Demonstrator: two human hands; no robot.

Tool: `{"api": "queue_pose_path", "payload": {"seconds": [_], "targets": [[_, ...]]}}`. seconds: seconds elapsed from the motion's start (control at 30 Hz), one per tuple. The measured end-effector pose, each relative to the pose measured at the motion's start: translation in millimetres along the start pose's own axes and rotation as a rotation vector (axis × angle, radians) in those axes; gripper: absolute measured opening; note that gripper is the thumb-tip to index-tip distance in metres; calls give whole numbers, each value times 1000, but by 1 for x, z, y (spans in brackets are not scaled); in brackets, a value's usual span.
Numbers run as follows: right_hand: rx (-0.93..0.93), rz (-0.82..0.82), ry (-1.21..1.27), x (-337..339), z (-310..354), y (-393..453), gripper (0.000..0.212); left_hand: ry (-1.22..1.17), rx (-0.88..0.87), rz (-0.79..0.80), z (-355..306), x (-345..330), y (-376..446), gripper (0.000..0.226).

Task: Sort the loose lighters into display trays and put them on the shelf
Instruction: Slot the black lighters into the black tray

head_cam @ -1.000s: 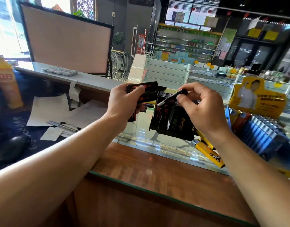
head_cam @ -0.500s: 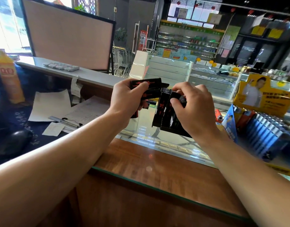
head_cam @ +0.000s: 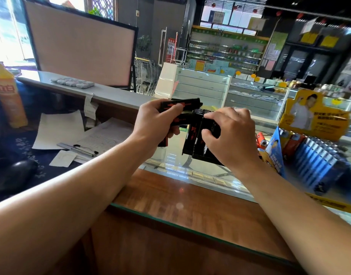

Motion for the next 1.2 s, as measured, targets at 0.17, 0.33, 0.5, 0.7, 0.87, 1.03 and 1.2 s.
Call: {"api": "queue_pose_path", "payload": {"seconds": [0.17, 0.33, 0.5, 0.7, 0.87, 1.03, 1.2], "targets": [[-68, -22, 301, 17, 5, 5, 43, -41, 3, 146, 1, -6, -4, 5], [-78, -87, 479, 25, 7, 5, 29, -32, -8, 259, 1, -9, -8, 6], [-194, -108, 626, 29, -1, 8, 20, -19, 17, 146, 4, -7, -3, 20], [-230, -63, 757, 33, 1, 8, 13, 36, 14, 115, 6, -6, 0, 19], [-251, -17, 748, 31, 1, 8, 23, 37, 33, 113, 5, -7, -1, 19], [-282, -111, 750, 34, -2, 8, 10, 4, 66, 81, 4, -5, -1, 21], [-289, -168, 685, 34, -8, 9, 8, -14, 95, -105, 6, 4, 5, 11]]}}
Point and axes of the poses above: each hand's wrist, its own y-axis towards the middle knuckle, its own x-axis out of the back of the hand, z = x × y, the point moved 2 cm from there along y, towards the middle knuckle, and after that the axes turned 4 degrees about -z, right-handed, at the moved point
